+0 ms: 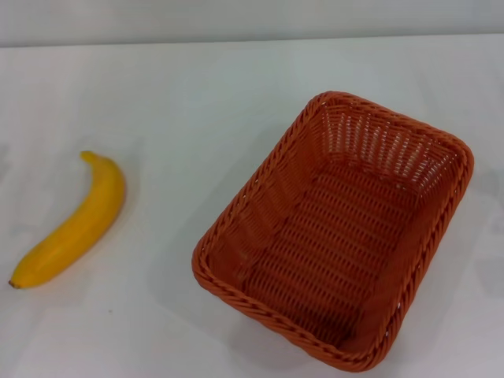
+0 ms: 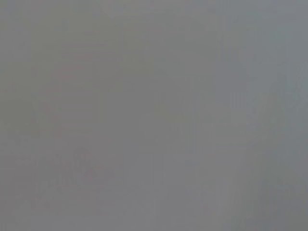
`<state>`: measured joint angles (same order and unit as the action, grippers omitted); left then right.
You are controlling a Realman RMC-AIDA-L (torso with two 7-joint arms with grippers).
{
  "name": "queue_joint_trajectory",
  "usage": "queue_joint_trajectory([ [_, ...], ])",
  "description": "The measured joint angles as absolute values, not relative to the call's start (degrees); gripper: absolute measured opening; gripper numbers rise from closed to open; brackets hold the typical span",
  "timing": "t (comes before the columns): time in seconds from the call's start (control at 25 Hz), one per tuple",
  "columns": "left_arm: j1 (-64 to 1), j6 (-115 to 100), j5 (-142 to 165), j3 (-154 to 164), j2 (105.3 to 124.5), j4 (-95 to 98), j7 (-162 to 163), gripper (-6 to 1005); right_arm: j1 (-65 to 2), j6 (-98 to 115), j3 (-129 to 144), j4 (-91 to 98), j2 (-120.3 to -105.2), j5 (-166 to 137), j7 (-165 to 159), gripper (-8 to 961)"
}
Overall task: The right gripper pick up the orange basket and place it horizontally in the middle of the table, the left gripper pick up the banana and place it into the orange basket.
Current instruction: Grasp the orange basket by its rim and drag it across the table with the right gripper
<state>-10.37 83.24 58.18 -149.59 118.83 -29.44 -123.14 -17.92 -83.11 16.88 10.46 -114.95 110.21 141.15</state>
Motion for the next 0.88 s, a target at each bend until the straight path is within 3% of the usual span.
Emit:
queue_joint_trajectory([
  [0.88, -10.4, 83.2, 58.2, -149.5, 118.76, -29.4, -122.3, 816, -17.9, -83.2, 16.9, 10.5, -114.96, 110.2, 141.2, 850],
])
